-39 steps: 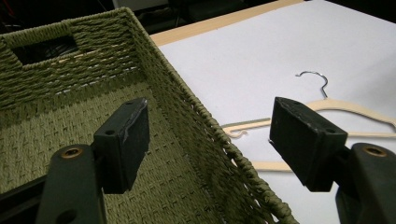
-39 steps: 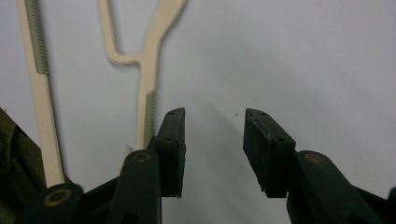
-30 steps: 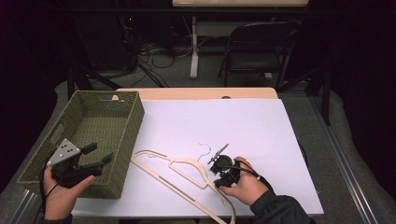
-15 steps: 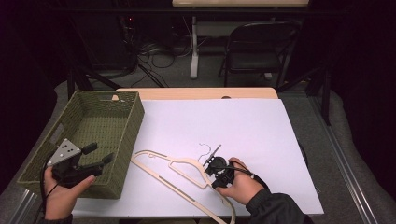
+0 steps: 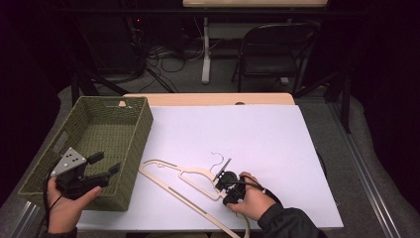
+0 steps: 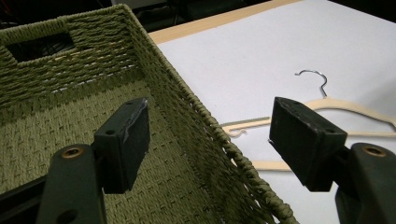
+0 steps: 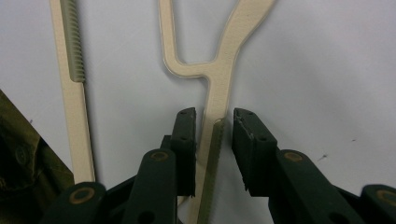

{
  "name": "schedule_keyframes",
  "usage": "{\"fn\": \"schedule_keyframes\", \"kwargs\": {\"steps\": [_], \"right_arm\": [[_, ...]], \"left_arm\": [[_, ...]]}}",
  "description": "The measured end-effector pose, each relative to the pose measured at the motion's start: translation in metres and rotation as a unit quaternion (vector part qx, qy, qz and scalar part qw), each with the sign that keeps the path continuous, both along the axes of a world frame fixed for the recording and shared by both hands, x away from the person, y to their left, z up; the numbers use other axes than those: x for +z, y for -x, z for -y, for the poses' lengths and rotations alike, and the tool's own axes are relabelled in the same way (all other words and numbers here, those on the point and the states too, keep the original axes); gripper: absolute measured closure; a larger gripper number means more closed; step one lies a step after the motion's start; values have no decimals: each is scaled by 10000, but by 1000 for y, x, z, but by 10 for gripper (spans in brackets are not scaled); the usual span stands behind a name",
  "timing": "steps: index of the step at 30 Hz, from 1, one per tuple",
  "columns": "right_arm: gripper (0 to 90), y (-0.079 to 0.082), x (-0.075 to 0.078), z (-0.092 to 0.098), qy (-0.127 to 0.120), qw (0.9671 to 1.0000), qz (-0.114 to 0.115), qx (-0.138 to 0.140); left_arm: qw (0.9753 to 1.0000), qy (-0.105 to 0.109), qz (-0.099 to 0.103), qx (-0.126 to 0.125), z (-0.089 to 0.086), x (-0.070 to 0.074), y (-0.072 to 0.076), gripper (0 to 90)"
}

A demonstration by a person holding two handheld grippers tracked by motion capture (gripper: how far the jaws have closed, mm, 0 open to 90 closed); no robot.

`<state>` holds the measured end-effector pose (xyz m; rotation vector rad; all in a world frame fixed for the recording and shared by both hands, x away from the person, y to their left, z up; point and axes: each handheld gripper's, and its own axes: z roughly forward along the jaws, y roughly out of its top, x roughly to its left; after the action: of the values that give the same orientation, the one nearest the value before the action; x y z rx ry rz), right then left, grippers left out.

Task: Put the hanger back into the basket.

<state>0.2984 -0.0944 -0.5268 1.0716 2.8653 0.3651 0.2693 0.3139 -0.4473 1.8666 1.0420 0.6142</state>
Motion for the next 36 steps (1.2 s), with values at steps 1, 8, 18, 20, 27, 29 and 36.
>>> {"fn": "schedule_keyframes", "kwargs": {"steps": [1, 8, 18, 20, 27, 29, 36], "right_arm": [[707, 0, 0, 0, 0, 10000, 0, 0], [736, -1, -1, -2, 101, 9999, -38, 13], [787, -5, -1, -3, 107, 9998, -137, -118], [793, -6, -1, -3, 88, 9993, -259, -253], [805, -9, 1, 6, 26, 9986, -315, -431], [806, -9, 2, 10, 82, 9985, -281, -466], [807, -9, 6, 20, -6, 9995, -77, -303]], "left_arm": [[10000, -1, 0, 1, 0, 0, 0, 290], [10000, -6, -2, -4, 0, 0, 0, 290], [10000, 5, -11, 4, 0, -1, 0, 291], [10000, -9, -26, -11, 1, -1, 0, 291], [10000, 1, -18, -6, 1, -1, 0, 291], [10000, -3, -20, 1, 1, -1, 0, 292], [10000, -1, 4, -34, 3, 0, 0, 294]]}}
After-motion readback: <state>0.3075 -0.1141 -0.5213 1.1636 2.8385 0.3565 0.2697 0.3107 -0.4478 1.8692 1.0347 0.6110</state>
